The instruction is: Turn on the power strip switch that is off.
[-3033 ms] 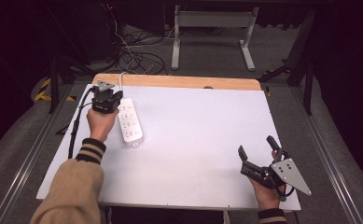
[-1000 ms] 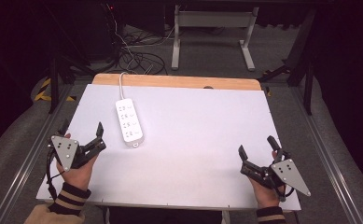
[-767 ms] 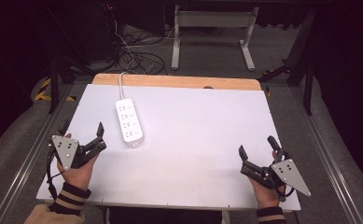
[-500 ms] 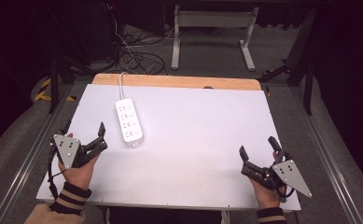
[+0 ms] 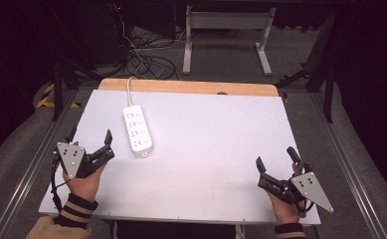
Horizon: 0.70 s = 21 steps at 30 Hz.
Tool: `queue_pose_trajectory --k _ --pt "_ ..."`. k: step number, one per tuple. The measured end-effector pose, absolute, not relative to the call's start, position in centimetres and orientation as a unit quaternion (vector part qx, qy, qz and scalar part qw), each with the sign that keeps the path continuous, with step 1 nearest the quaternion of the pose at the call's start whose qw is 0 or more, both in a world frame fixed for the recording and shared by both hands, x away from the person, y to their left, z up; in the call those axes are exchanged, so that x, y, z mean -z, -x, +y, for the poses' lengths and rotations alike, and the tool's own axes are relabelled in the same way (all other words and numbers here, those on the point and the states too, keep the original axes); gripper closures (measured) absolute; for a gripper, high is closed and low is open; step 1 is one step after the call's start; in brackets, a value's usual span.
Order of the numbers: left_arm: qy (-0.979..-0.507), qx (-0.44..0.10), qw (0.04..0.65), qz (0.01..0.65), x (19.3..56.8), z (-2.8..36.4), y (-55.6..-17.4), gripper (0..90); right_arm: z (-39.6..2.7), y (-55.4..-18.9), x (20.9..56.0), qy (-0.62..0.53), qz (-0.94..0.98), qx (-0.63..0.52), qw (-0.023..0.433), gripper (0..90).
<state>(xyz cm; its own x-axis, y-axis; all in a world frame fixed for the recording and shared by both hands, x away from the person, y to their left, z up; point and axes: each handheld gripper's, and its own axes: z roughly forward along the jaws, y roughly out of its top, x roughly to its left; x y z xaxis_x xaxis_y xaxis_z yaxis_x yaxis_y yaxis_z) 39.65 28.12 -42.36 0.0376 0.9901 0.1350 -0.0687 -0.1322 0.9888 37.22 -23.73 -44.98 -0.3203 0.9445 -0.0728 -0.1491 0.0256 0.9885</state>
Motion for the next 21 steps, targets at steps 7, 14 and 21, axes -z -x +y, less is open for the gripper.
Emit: queue_pose_trajectory --k 7,14,21 --pt "-0.527 -0.534 0.493 0.441 42.38 28.03 -39.80 4.9 -23.75 -37.13 45.02 -0.363 0.551 -0.596 0.457 5.2" --pt "-0.530 -0.532 0.492 0.441 42.40 28.05 -39.94 4.9 -23.67 -37.20 45.07 -0.359 0.553 -0.595 0.459 5.2" --pt "-0.531 -0.525 0.495 0.444 42.45 28.00 -40.09 5.2 -23.74 -37.03 45.04 -0.363 0.551 -0.595 0.458 5.2"
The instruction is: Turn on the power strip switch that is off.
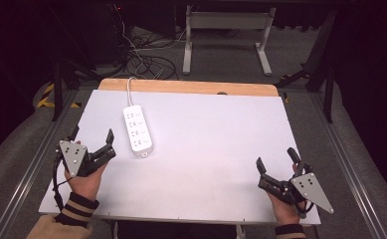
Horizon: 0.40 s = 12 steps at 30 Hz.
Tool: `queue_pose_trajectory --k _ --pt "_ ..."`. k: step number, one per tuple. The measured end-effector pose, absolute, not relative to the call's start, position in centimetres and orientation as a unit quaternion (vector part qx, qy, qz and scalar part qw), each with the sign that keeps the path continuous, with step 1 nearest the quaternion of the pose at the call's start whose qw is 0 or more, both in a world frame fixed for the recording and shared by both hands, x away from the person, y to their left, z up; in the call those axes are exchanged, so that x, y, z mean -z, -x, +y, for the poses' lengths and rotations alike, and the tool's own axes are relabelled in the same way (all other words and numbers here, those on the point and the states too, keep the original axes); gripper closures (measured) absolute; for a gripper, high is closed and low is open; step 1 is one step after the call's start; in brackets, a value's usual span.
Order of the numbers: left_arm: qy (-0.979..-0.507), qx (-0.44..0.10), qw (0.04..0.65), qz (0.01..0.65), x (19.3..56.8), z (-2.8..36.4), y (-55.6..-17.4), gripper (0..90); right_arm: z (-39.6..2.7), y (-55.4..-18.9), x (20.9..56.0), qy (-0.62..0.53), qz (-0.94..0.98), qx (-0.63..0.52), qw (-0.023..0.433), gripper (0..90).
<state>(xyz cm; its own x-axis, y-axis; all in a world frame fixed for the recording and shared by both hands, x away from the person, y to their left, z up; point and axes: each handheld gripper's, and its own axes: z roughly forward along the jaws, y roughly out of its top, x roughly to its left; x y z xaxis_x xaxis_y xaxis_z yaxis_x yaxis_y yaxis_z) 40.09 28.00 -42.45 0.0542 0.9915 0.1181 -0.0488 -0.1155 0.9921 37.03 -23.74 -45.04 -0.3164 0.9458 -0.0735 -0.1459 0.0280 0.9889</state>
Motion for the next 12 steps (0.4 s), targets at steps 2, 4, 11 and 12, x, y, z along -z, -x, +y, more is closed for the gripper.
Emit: queue_pose_trajectory --k 2,4,11,12 --pt "-0.532 -0.525 0.495 0.443 42.45 28.02 -40.11 5.2 -23.75 -37.03 45.06 -0.362 0.552 -0.594 0.459 5.2" --pt "-0.531 -0.525 0.495 0.443 42.43 28.03 -40.09 5.2 -23.74 -37.01 45.06 -0.363 0.552 -0.595 0.458 5.2" --pt "-0.533 -0.522 0.495 0.446 42.51 28.01 -40.36 5.2 -23.63 -37.17 45.18 -0.360 0.556 -0.591 0.460 5.2" --pt "-0.534 -0.522 0.494 0.445 42.52 28.03 -40.36 5.2 -23.58 -37.24 45.18 -0.357 0.558 -0.591 0.461 5.2"
